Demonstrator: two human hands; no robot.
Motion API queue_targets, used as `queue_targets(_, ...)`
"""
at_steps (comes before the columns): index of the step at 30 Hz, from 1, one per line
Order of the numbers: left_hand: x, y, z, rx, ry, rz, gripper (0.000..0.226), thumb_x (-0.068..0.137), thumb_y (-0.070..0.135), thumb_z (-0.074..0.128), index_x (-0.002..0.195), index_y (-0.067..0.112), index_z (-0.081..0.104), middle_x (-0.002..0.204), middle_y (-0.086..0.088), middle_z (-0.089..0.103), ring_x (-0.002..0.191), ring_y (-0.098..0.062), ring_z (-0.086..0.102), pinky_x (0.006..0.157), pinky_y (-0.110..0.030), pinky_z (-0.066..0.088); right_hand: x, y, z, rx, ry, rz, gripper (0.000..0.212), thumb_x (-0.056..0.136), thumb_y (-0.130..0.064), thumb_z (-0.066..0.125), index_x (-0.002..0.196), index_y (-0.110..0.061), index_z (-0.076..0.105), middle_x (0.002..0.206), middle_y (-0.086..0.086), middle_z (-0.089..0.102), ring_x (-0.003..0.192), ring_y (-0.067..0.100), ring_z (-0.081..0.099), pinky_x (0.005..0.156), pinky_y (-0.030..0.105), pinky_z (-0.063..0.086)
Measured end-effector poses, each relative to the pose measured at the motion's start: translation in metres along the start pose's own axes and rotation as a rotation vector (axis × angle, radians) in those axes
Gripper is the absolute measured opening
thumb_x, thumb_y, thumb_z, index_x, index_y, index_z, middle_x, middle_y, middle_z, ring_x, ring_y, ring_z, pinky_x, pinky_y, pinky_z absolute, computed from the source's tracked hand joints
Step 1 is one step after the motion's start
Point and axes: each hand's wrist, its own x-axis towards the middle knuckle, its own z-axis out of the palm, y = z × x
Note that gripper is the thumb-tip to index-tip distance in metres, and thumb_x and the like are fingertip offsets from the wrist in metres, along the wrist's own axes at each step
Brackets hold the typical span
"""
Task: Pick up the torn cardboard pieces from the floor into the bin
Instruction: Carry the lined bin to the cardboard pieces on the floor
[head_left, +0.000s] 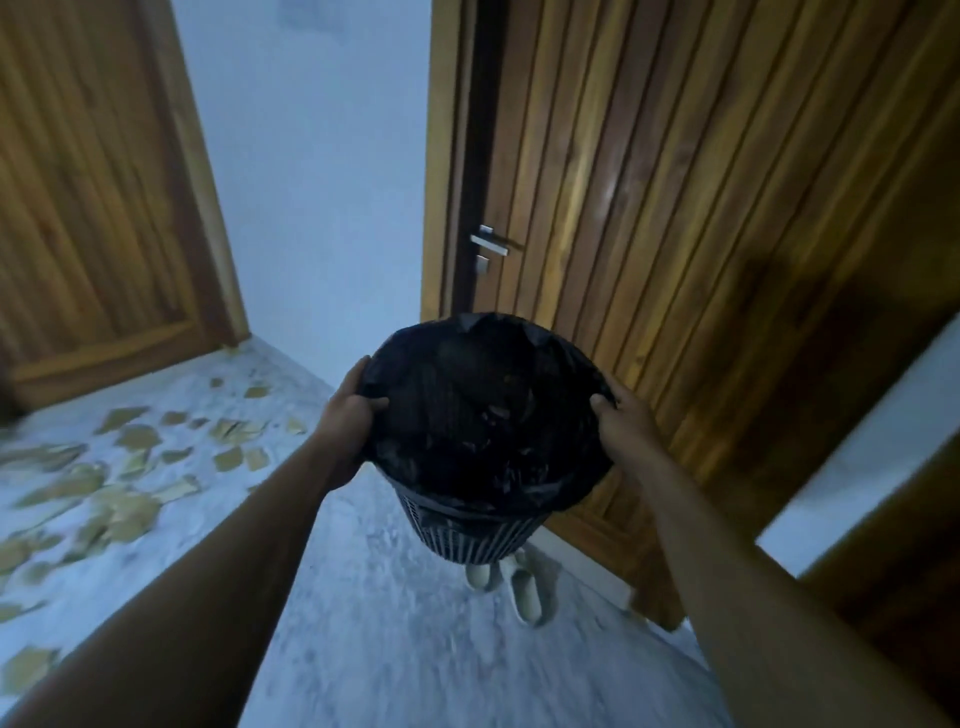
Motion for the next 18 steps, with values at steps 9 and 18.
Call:
queue_targets(9, 0.12, 0.035, -0.152, -0.024, 0.266, 0.007, 0.071, 0.098, -0.015, 0.035, 0.153, 0.029, 0.041, 0.135, -0.008, 0.058, 0.1, -0.022, 0.065, 0.065, -0.033, 0.06, 0.146, -0.039, 0.211, -0.019, -0.281, -0.06, 0.051, 0.11, -0.024, 0.041, 0.158, -0.032, 0.029, 0.163, 0.0, 0.029, 0.145, 0.029, 0.036, 0.115, 0.054, 0.036)
queue_targets(18, 0.235, 0.064, -0.283, -0.004, 0.459, -0.029, 0.073, 0.094, -0.02, 0.033, 0.145, 0.031, 0.046, 0.125, -0.009, 0.059, 0.093, -0.021, 0.063, 0.054, -0.028, 0.06, 0.255, -0.067, 0.408, -0.044, -0.418, -0.1, 0.051, 0.109, -0.023, 0.042, 0.158, -0.025, 0.03, 0.16, 0.0, 0.035, 0.144, 0.027, 0.036, 0.103, 0.028, 0.035)
